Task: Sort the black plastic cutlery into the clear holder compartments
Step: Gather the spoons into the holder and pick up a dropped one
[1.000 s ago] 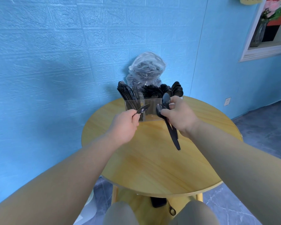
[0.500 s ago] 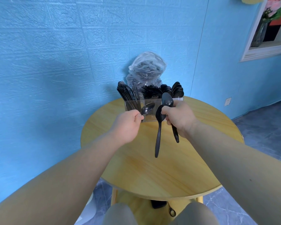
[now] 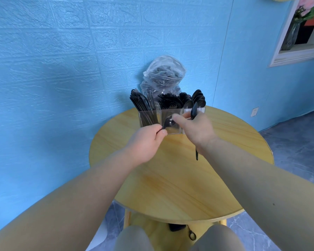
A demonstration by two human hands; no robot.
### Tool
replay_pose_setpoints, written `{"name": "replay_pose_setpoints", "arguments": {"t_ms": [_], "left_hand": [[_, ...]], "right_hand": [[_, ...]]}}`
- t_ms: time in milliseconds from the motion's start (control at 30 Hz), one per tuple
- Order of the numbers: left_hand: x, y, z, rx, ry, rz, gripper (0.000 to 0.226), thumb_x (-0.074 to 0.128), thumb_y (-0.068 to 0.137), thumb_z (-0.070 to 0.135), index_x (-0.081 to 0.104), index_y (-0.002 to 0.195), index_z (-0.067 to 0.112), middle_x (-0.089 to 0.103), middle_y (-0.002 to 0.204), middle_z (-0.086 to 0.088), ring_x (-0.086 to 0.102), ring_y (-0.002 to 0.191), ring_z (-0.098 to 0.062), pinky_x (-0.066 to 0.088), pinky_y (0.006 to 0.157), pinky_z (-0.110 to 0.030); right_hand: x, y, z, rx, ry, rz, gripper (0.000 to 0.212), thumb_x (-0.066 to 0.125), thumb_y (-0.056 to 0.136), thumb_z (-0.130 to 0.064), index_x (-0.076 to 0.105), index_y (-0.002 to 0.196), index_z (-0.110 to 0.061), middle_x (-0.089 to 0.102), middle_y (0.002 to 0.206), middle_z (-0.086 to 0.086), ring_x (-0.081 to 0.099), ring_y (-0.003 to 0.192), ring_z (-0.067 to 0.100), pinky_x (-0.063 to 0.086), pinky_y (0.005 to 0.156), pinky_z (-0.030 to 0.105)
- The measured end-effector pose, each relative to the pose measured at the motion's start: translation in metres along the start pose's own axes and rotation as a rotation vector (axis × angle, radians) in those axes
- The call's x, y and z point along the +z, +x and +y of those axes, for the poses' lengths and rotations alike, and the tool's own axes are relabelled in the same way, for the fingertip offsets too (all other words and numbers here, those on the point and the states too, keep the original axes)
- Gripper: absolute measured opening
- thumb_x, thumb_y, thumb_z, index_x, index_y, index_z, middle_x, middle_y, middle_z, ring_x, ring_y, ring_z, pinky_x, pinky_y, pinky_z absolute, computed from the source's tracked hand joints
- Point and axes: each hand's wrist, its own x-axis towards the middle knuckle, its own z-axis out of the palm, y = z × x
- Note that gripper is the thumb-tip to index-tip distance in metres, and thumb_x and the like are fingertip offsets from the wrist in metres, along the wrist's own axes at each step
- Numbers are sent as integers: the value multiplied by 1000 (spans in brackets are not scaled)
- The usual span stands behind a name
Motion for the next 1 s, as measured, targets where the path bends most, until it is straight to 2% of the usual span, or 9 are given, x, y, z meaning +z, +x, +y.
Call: {"name": "replay_pose_setpoints", "arguments": {"t_ms": [67, 167, 267, 367, 533, 667, 767, 867, 1000], "left_hand": [[-2, 1, -4, -18, -13, 14, 34, 44, 100, 32, 49, 75, 9, 48, 62, -3, 45, 62, -23, 37, 59, -38], [-3, 1, -8, -47, -31, 13, 36, 45, 99, 33, 45, 71, 10, 52, 64, -9, 49, 63, -26, 40, 59, -39], [-2, 2, -8, -75, -7, 1, 34, 42, 100, 33, 51, 78, 9, 45, 59, 1, 44, 60, -19, 34, 56, -34], [-2, 3, -6, -92, -8, -2, 31, 36, 101, 31, 58, 88, 12, 51, 65, 1, 49, 68, -20, 35, 61, -32], [-1, 4, -3, -87, -46, 8, 33, 33, 101, 30, 59, 99, 9, 61, 76, -10, 56, 74, -27, 48, 73, -42], [2, 7, -3, -75, -33, -6, 34, 34, 101, 31, 57, 98, 8, 65, 85, -12, 59, 80, -29, 48, 76, -46], [4, 8, -1, -67, -29, -21, 31, 32, 102, 30, 56, 96, 11, 66, 92, -8, 58, 87, -28, 47, 80, -43], [5, 7, 1, -57, -37, -37, 29, 30, 102, 29, 51, 87, 14, 63, 77, 1, 56, 76, -24, 47, 76, -41], [3, 6, 3, -47, -99, -51, 36, 27, 102, 35, 57, 90, 20, 61, 70, 6, 56, 74, -15, 47, 77, -36]], "right_hand": [[-6, -4, -4, 96, 29, -79, 50, 42, 87, -64, 53, 105, -19, 55, 83, -4, 49, 74, 14, 40, 74, 31], [-16, 0, -2, 219, 107, -98, 49, 24, 95, -57, 54, 103, -18, 50, 75, 0, 33, 59, 16, 28, 58, 28], [-20, 4, 3, 223, 79, -52, 29, 32, 96, -32, 52, 86, -13, 42, 68, 5, 26, 56, 17, 20, 54, 29], [-21, 7, 9, 139, 53, -34, 20, 41, 95, -20, 47, 76, -15, 43, 66, 4, 29, 54, 17, 25, 54, 29], [-21, 8, 8, 5, 90, -14, 13, 57, 89, -10, 66, 83, -17, 59, 74, 0, 49, 65, 14, 38, 61, 23], [-18, 9, 7, 0, 249, -57, 15, 58, 85, 2, 56, 81, -12, 62, 81, 11, 57, 62, 19, 47, 54, 21], [-15, 8, 7, 11, 323, -107, 15, 60, 85, 5, 54, 81, -9, 64, 76, 10, 63, 56, 13, 55, 59, 21], [-12, 8, 10, 36, 329, -142, 16, 63, 85, 2, 54, 80, -10, 66, 72, 8, 65, 56, 12, 55, 62, 25], [-9, 7, 13, 31, 300, -119, 19, 67, 83, -1, 53, 78, -12, 64, 71, 6, 64, 56, 12, 55, 65, 28]]}}
